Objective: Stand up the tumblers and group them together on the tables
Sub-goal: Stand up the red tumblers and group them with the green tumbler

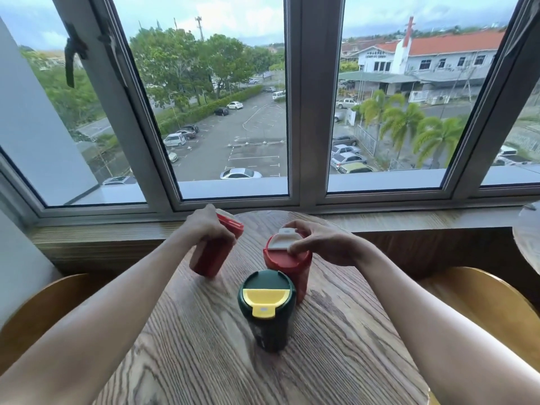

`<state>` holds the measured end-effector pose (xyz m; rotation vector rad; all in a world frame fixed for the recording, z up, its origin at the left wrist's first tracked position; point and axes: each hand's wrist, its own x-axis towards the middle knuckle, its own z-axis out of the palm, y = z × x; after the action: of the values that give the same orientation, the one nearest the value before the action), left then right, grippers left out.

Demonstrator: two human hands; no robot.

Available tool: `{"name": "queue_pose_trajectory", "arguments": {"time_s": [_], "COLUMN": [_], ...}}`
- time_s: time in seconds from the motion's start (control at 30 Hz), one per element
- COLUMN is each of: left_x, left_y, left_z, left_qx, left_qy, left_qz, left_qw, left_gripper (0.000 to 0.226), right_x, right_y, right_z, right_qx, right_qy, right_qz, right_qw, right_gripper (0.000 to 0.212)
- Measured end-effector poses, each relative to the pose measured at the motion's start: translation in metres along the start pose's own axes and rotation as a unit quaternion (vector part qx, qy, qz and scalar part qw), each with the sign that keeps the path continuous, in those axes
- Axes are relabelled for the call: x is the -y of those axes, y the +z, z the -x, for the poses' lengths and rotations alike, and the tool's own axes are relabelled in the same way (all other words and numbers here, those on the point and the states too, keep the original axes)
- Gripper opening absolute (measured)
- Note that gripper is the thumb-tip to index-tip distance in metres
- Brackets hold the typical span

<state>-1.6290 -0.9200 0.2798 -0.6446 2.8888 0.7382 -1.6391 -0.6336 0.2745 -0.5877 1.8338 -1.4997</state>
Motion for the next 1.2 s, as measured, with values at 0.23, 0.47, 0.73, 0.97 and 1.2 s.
{"name": "queue_pose_trajectory", "arguments": {"time_s": [0.23, 0.47, 0.73, 0.97, 1.2], "left_x": [0.021, 0.038, 0.025, 0.012, -0.003], "left_y": [0.012, 0.015, -0.015, -0.017, -0.009], "left_z": [0.066, 0.081, 0.073, 0.077, 0.085], "left_qx": [-0.021, 0.018, 0.102, 0.107, 0.12], "left_qy": [0.145, 0.167, 0.099, 0.165, 0.185], "left_qz": [0.115, 0.101, 0.228, 0.202, 0.187], "left_qw": [0.982, 0.981, 0.963, 0.959, 0.957], "left_gripper": [0.105, 0.13, 0.055, 0.057, 0.05], "right_x": [0.0, 0.003, 0.005, 0.011, 0.007], "right_y": [0.002, 0.005, 0.0, 0.001, -0.007], "right_z": [0.002, 0.005, 0.007, 0.011, 0.016], "right_qx": [0.005, 0.008, -0.029, -0.052, -0.065], "right_qy": [-0.003, -0.006, -0.018, -0.047, -0.054], "right_qz": [-0.019, -0.021, 0.065, 0.123, 0.138], "right_qw": [1.0, 1.0, 0.997, 0.99, 0.987], "right_gripper": [0.057, 0.049, 0.049, 0.053, 0.052]}}
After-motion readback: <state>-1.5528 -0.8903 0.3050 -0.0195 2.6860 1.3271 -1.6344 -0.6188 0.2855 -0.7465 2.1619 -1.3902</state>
